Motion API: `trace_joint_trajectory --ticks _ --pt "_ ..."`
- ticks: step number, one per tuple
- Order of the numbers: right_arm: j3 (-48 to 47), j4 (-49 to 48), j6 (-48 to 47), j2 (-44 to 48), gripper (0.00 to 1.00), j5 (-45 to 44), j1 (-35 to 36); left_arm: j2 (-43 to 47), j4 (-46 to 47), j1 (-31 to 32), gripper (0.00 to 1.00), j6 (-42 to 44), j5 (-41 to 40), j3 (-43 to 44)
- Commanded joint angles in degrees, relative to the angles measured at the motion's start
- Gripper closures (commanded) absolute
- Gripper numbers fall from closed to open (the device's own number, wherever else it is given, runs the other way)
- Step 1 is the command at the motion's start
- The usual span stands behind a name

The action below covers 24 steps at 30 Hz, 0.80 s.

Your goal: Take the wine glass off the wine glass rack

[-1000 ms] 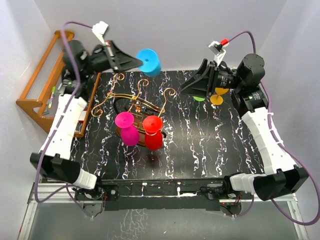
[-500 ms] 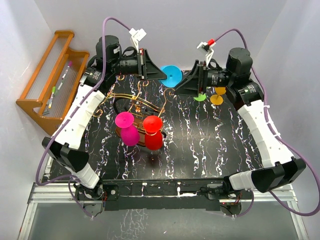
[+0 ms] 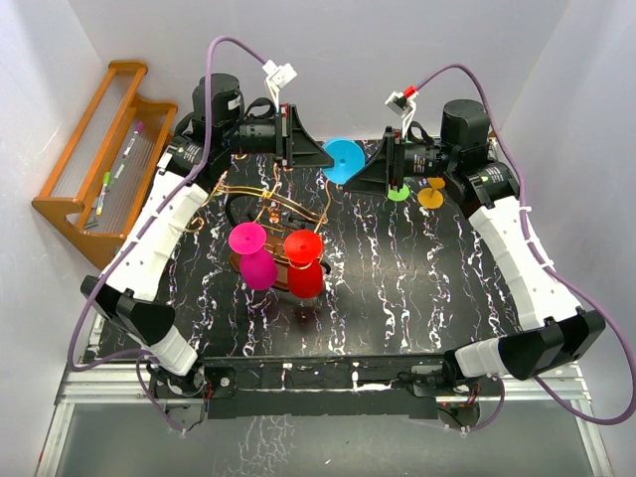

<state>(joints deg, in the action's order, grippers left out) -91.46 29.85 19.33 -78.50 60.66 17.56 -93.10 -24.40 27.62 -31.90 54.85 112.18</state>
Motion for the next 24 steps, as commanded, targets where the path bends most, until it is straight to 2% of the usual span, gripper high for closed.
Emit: trace_joint_trajectory --ticks 1,8,12,14,16,18,19,20,22,24 --pt "-2.85 -3.78 0.22 0.41 0.51 0.23 0.32 4.68 2.59 0.71 1.0 0.85 3.77 -0.72" --pt "-3.8 -7.86 3.01 0.02 0.53 2.04 0.54 5.01 -0.82 1.67 1.0 4.33 4.3 -2.32" --pt "-3.9 -8.83 3.9 -0.23 0.59 2.07 0.54 5.54 -2.65 2.25 1.0 6.27 3.88 -3.42" --pt "-3.75 -8.83 3.91 -0.4 0.69 1.99 0.54 6.07 -2.57 2.33 1.0 6.66 3.73 -4.14" --pt "-3.4 -8.33 3.6 -0.46 0.87 1.66 0.52 6.58 -2.16 2.34 1.0 6.78 3.19 -4.86" --pt "-3.04 -7.39 2.72 -0.15 0.92 1.07 0.54 6.97 -2.65 2.34 1.0 7.21 1.25 -4.86" --pt "-2.84 -6.79 1.87 0.02 0.92 0.57 0.59 7.18 -3.35 2.35 0.93 7.6 -1.33 -4.76" --pt "-2.66 -5.97 0.72 0.44 0.92 -0.18 0.57 7.47 -4.63 2.38 0.79 8.0 -5.53 -4.53" --pt "-1.92 -4.22 -2.39 1.6 0.92 -2.76 0.62 8.46 -7.02 2.31 0.57 7.78 -15.06 -4.38" --pt "-0.41 -2.46 -6.76 3.65 0.92 -7.55 0.62 9.34 -9.37 2.27 0.47 6.92 -23.19 -3.85"
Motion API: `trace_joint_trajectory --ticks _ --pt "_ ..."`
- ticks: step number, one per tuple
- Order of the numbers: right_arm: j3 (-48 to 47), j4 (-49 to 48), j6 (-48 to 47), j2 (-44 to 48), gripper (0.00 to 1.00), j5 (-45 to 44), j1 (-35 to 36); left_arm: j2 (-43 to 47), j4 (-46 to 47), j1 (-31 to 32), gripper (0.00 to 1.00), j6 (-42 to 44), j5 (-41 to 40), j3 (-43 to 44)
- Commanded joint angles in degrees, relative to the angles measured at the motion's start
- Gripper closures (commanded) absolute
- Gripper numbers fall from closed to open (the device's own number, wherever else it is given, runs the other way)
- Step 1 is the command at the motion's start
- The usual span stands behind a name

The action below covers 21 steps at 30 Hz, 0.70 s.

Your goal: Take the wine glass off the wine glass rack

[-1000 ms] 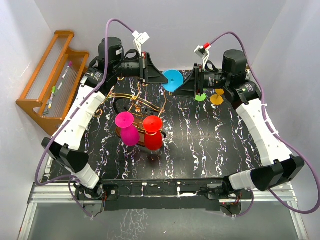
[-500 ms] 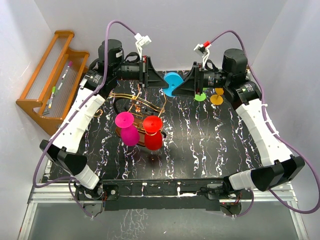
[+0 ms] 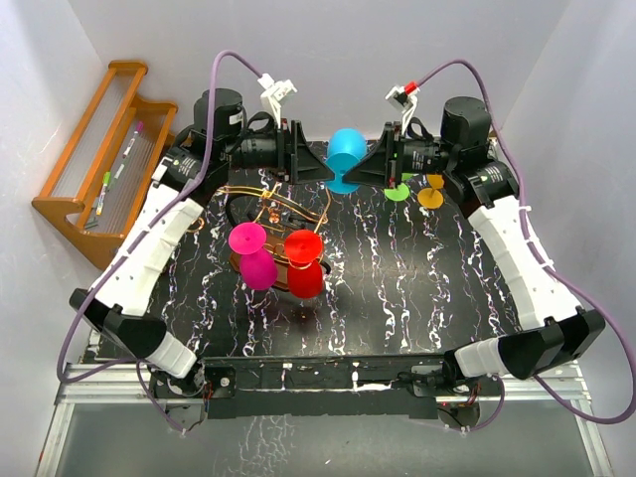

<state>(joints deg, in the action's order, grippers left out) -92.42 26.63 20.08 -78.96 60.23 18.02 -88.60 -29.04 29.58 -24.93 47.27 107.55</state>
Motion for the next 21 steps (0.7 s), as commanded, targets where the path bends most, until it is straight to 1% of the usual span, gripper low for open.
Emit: trace_joint_trajectory --ticks 1,3,5,8,11,13,15,18,21 --pt "1.98 0.71 -9.85 5.59 0.92 -10.38 0.17 5.28 -5.5 0.31 0.46 -0.63 -18.46 0.77" --pt "5.83 -1.15 -14.59 9.34 0.92 -16.22 0.32 6.83 -5.88 0.37 0.44 -2.35 -22.24 0.12" --pt "11.38 -5.58 -20.65 13.99 0.92 -20.97 0.72 9.3 -4.62 0.38 0.43 -5.21 -24.47 -1.84" --pt "24.06 -18.68 -30.5 23.41 0.92 -24.83 1.19 12.7 -2.25 0.35 0.43 -10.07 -25.29 -5.88" --pt "36.64 -32.39 -39.22 31.38 0.92 -24.85 1.39 14.36 0.19 0.33 0.43 -15.52 -23.07 -9.49" --pt "39.76 -37.04 -44.16 33.69 0.92 -23.09 1.61 14.52 2.59 0.36 0.44 -19.88 -19.91 -11.68" --pt "40.53 -38.5 -48.45 33.84 0.92 -23.03 2.26 13.88 5.3 0.36 0.44 -23.61 -15.74 -13.14" --pt "41.77 -41.63 -53.71 33.3 0.92 -26.37 4.69 12.99 12.28 0.38 0.45 -29.71 -9.97 -16.52" --pt "42.27 -44.4 -58.09 31.91 0.92 -30.61 7.99 12.47 17.57 0.38 0.46 -33.72 -7.61 -19.13"
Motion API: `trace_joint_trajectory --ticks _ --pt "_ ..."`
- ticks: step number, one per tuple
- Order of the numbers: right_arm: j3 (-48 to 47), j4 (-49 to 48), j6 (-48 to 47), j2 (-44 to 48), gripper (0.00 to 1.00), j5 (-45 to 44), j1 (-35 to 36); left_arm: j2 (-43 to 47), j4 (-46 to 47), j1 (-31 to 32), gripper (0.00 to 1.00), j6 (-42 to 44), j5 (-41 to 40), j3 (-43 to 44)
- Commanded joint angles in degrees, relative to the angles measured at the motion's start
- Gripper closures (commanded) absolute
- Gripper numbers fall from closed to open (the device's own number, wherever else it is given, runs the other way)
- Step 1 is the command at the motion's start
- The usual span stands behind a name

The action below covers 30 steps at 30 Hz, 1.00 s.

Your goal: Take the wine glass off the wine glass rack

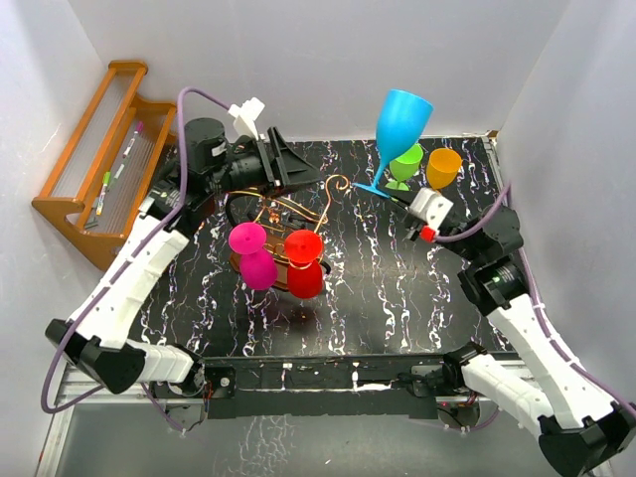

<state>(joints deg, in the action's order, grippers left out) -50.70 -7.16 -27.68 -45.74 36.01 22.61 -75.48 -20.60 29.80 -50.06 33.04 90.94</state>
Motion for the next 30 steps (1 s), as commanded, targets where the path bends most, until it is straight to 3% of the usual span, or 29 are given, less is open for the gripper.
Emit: trace_joint_trajectory --ticks 1,7,13,30 --pt "0.7 -11.27 -11.96 -1.75 0.92 -7.73 4.85 -0.91 9.47 0.12 0.46 -8.97 6.64 -2.53" --pt "1.17 -13.33 -22.96 -4.58 0.92 -18.64 16.14 -1.63 12.46 0.13 0.46 -10.82 6.66 -1.92" --pt "1.78 -17.19 -28.1 -7.1 0.92 -26.24 23.33 -1.45 14.01 0.09 0.47 -11.95 7.64 -3.35" --pt "6.98 -29.23 -40.65 -9.13 0.92 -39.55 28.0 0.77 3.25 0.12 0.47 -6.86 4.57 -1.1"
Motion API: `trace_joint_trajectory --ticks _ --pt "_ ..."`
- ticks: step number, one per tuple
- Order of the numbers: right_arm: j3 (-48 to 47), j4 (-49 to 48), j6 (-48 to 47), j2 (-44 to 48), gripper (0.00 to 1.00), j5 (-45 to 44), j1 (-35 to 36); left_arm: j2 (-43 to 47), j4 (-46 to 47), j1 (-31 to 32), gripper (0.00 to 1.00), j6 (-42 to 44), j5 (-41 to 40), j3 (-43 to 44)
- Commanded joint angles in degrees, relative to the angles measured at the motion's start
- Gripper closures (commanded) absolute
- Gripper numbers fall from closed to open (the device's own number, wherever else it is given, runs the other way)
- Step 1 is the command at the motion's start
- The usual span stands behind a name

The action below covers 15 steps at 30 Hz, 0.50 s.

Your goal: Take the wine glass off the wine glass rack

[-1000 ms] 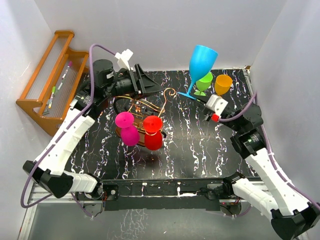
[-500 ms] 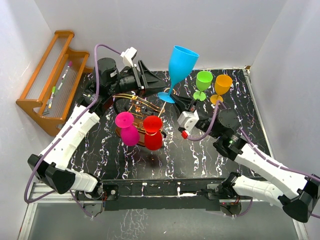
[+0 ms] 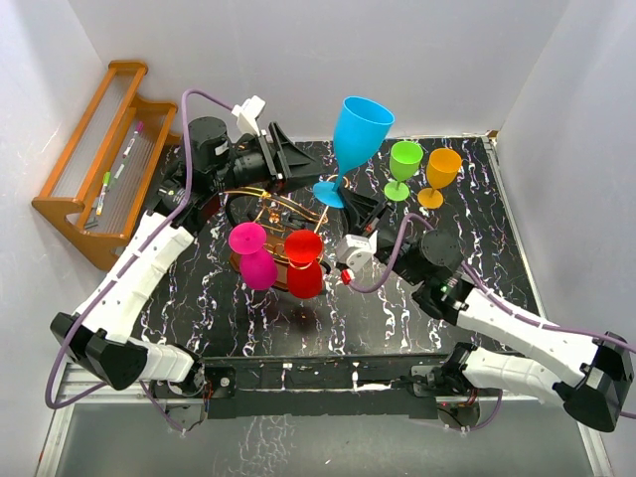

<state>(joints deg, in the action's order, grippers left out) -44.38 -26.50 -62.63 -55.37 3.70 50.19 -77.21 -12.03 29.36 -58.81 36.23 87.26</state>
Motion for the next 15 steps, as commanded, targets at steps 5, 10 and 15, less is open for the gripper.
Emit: trace_joint_trajectory --ticks 5,10,15 --pt "3.0 -14.01 -8.87 1.98 0.92 -9.53 1.72 2.67 -7.48 0.54 0.47 2.3 -0.66 3.26" --pt "3.29 -13.96 -9.01 2.02 0.92 -9.32 2.3 2.41 -6.95 0.59 0.47 1.57 -0.58 2.87" --pt "3.34 -14.34 -9.76 0.38 0.92 -9.4 3.93 2.57 -4.22 0.59 0.48 -0.53 0.04 1.95"
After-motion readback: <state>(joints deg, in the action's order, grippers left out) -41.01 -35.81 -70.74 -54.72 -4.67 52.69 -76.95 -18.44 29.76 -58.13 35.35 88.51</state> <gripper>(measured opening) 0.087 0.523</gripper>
